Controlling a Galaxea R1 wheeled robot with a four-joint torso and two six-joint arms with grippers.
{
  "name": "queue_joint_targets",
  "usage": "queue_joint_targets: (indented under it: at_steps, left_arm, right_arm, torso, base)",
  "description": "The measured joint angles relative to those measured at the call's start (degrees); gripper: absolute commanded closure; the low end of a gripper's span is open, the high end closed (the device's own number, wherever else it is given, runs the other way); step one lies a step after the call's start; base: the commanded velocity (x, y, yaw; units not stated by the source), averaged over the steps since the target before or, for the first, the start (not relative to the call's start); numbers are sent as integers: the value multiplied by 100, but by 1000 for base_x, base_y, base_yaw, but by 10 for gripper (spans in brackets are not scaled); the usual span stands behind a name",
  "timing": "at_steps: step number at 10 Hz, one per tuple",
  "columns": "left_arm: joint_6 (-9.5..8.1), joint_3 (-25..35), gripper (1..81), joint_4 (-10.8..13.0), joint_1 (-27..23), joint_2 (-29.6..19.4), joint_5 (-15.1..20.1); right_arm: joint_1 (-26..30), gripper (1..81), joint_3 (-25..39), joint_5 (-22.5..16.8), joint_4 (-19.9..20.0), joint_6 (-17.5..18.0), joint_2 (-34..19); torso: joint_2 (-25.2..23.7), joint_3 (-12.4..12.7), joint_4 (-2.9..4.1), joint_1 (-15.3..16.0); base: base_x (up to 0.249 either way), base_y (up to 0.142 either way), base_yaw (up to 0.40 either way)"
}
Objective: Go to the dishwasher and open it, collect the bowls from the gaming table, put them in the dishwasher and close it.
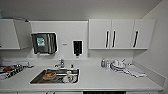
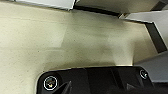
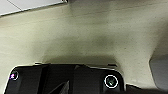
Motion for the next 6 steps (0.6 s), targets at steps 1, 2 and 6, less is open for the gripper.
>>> queue_joint_targets:
  at_steps: [1,2,6]
  left_arm:
    - [0,0,10,0,6,0,2]
    - [0,0,10,0,12,0,2]
    - [0,-7,10,0,6,15,9]
  right_arm:
    - [-9,10,0,0,0,-13,-1]
    - [-27,10,0,0,0,-13,-4]
    - [-30,10,2,0,-2,-13,-1]
  torso:
    - [-217,0,0,136]
    - [-418,-2,0,262]
    - [-1100,-485,0,689]
  base:
    - [0,0,0]
    - [0,0,0]
    - [0,0,0]
